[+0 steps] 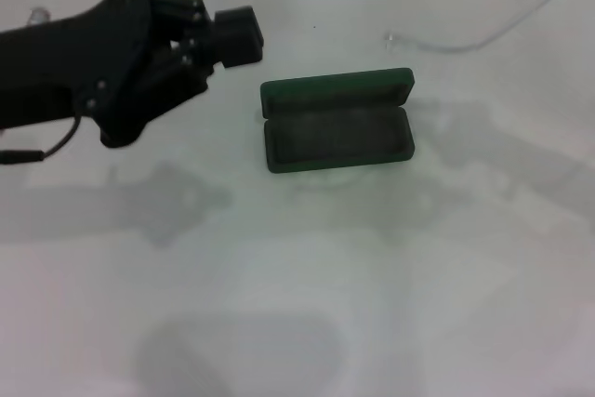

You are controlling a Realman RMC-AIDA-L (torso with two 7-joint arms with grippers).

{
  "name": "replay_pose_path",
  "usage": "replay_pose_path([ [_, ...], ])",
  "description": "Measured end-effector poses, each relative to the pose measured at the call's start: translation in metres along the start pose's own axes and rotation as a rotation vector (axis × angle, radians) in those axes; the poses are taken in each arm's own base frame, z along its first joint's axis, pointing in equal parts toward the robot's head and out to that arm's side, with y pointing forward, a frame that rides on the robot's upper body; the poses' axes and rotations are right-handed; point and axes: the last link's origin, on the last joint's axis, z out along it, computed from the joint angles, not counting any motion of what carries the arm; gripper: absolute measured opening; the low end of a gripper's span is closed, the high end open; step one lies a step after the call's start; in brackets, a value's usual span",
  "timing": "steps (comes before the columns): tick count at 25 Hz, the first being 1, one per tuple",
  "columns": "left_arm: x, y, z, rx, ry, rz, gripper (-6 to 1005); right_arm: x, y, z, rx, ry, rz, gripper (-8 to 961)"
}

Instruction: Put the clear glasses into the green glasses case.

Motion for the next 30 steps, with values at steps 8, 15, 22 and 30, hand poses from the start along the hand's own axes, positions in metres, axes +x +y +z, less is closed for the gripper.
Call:
replay_pose_path([
  [8,-0.016,0.007,0.024,-0.104,-0.045,-0.041,55,0.006,-0.004,0.021,0.022,-0.145,0.086,70],
  [15,-0.021,0.006,0.053,-0.173,-0.028,-0.003,55,0.014,-0.001,0.041,-0.006,-0.195,0.144,70],
  [22,-0.015,0.0,0.065,-0.19,0.035,0.018,55,0.025,0.004,0.05,-0.017,-0.196,0.215,70],
  [30,-0.014,-0.008,0.076,-0.204,0.074,0.012,55,0.032,0.009,0.054,-0.02,-0.204,0.254,70],
])
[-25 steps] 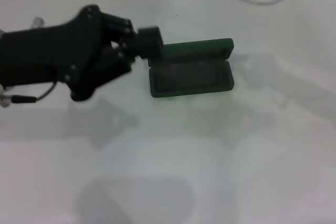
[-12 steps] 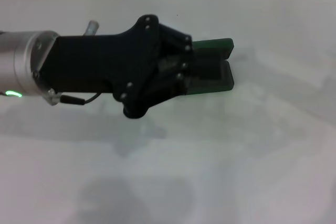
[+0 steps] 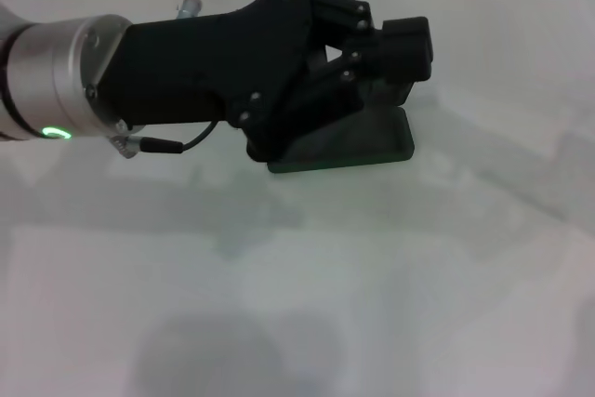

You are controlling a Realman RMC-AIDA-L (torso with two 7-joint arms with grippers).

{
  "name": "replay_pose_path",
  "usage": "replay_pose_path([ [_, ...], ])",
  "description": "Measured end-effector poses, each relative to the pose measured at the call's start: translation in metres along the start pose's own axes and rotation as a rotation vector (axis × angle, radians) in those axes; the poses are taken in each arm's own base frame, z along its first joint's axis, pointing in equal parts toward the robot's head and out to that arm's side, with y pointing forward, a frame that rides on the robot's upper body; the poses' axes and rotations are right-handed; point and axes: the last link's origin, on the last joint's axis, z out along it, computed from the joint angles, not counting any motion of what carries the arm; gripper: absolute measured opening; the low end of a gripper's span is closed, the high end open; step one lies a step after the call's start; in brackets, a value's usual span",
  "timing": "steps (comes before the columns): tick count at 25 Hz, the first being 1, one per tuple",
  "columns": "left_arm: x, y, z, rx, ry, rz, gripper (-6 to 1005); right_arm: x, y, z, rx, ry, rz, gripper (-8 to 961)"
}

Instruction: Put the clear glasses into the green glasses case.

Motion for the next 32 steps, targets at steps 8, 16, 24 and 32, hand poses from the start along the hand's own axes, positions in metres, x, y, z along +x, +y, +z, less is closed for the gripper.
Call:
replay_pose_path([
  [8,-0.006,-0.006,0.002,0.024,0.003,-0.006,56,0.003,0.003,0.005,-0.018,-0.031,0.037,70],
  [16,-0.008,-0.015,0.019,0.014,-0.003,0.0,56,0.007,0.006,0.008,-0.043,-0.012,0.05,70],
  [24,-0.003,-0.017,0.027,-0.008,0.029,0.007,55,0.008,0.006,0.008,-0.043,0.0,0.05,70],
  [32,-0.002,-0.019,0.032,-0.004,0.047,0.01,55,0.011,0.007,0.01,-0.054,0.015,0.06,70],
])
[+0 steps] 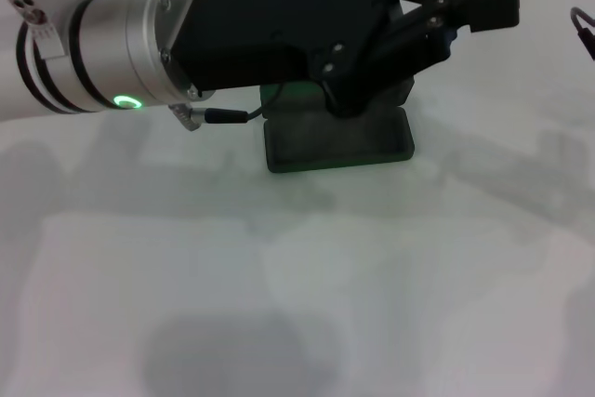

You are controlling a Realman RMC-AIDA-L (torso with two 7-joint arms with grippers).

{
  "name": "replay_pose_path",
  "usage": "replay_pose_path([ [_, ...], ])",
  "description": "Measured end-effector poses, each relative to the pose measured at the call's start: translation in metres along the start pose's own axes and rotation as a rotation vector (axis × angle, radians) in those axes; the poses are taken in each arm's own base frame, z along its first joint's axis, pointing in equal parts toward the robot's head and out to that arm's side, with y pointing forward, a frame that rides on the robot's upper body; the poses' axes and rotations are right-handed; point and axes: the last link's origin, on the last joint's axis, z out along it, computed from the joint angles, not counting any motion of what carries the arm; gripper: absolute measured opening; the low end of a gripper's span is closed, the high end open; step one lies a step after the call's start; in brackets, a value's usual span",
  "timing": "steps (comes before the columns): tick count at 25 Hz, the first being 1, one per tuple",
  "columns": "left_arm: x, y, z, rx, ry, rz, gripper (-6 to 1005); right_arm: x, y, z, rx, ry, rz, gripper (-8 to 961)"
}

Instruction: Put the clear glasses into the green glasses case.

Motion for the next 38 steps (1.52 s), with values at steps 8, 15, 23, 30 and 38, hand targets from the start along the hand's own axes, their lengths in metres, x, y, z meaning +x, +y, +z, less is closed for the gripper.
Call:
replay_pose_path([
  [8,0.0,-0.003,-0.001,0.02,0.005,-0.001,55,0.003,0.001,0.0,-0.008,0.016,0.011,70],
  [15,0.001,-0.003,-0.002,0.028,0.005,-0.003,55,0.006,0.002,0.0,-0.015,0.041,0.024,70],
  [23,0.0,-0.003,-0.006,0.039,0.008,-0.004,55,0.01,0.003,-0.001,-0.017,0.069,0.037,70],
  [30,0.001,-0.003,-0.008,0.052,0.01,-0.003,55,0.015,0.005,-0.004,-0.017,0.103,0.047,70],
  [38,0.001,-0.006,-0.014,0.106,0.025,0.003,54,0.015,0.006,-0.012,0.001,0.128,0.037,70],
])
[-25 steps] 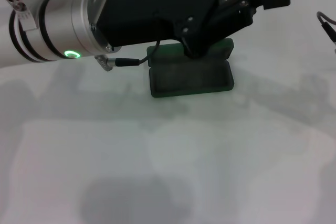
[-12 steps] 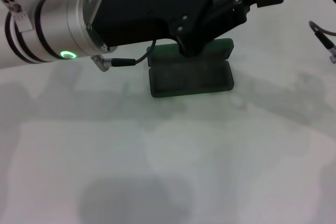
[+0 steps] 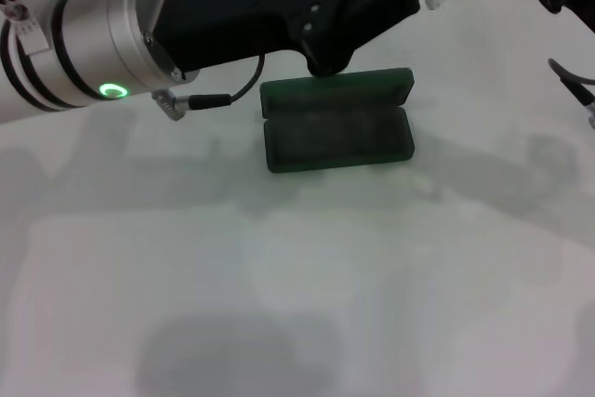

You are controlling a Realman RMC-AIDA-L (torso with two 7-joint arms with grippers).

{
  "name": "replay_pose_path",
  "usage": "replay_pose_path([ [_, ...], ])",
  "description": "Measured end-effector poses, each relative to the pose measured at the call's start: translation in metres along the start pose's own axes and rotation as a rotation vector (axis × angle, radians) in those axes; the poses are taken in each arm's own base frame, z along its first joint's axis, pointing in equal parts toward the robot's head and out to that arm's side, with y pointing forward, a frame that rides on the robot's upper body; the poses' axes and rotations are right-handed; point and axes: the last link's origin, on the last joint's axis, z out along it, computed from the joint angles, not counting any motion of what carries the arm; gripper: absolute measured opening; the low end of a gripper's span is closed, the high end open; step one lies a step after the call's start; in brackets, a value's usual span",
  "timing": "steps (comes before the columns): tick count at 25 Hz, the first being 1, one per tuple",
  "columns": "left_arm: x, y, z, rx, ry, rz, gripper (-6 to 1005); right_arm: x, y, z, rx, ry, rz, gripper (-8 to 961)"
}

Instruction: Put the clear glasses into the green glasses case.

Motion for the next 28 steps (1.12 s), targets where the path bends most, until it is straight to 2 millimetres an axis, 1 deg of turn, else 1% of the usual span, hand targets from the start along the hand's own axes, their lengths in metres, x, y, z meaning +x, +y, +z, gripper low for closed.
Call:
replay_pose_path([
  [11,0.001,0.0,-0.007,0.031,0.011,0.005,54,0.006,0.001,0.0,-0.003,0.038,0.011,70],
  [28,0.002,0.0,-0.008,0.033,0.011,0.014,54,0.013,0.003,0.0,-0.025,0.101,0.034,70],
])
